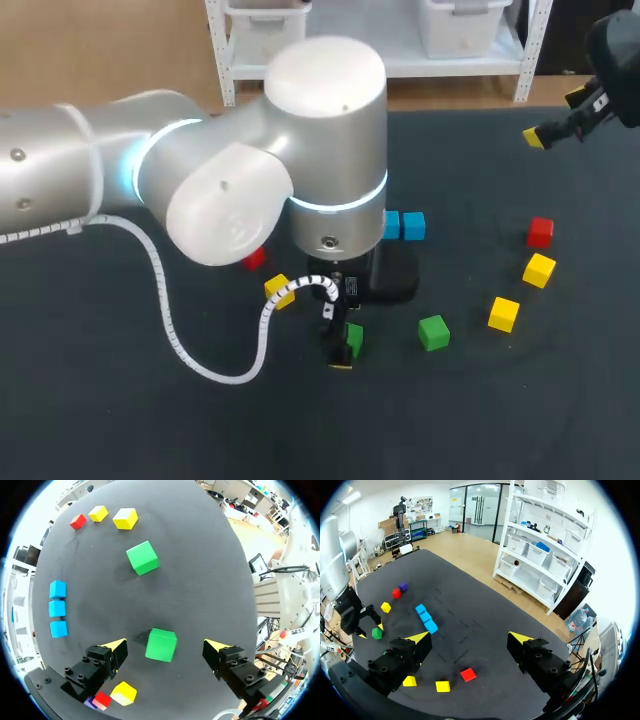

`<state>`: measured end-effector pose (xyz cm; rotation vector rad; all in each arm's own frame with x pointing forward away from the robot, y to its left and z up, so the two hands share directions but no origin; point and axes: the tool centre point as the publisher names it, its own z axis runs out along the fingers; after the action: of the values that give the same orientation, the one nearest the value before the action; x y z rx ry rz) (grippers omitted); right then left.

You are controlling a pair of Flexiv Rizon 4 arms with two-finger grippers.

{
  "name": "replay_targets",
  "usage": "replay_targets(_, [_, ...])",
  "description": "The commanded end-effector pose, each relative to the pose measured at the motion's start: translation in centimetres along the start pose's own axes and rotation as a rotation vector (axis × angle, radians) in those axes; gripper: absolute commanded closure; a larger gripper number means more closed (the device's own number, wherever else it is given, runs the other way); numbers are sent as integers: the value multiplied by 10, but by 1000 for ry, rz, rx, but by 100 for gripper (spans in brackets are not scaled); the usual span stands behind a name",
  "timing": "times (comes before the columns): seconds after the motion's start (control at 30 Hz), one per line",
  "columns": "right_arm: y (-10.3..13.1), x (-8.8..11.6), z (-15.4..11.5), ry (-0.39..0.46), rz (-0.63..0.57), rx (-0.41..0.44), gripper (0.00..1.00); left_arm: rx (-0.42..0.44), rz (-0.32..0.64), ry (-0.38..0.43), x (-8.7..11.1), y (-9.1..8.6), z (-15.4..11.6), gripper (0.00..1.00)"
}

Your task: Place the blue cubes, place green cubes on the blue cubes, place the yellow cubes on the green cubes, then place the red cubes on the yellow cubes, and place purple cube on the red cubes.

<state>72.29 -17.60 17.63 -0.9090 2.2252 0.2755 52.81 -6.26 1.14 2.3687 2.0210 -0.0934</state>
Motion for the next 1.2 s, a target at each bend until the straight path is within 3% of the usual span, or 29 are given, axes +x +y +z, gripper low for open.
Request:
replay_targets(0.03, [0,0,0,1,0,-2,0,4,-7,5,-1,9,8,0])
replay_targets(0.1, [0,0,0,1,0,-2,0,5,-9,5,0,11,10,2])
replay_targets(0.2, [0,0,0,1,0,-2,0,4,-13,7,0,12,10,47])
replay_targets(0.23, [0,0,0,1,0,-2,0,-1,-17,9,1,13,10,56])
replay_targets(0.3, [0,0,0,1,0,-2,0,-3,-18,11,1,13,10,93])
replay_targets(0.33, [0,0,0,1,0,-2,0,-3,-19,11,2,13,10,100])
replay_targets(0.53, [0,0,0,1,0,-2,0,-10,-38,13,5,17,3,100])
replay_targets(0.6, [0,0,0,1,0,-2,0,-8,-91,40,6,22,-4,100])
replay_targets(0.73, [0,0,0,1,0,-2,0,-9,-207,14,5,36,-33,100])
replay_targets(0.9, [0,0,0,1,0,-2,0,-41,-259,0,5,60,-59,100])
replay_targets(1.2, [0,0,0,1,0,-2,0,-84,-248,43,-7,109,-69,100])
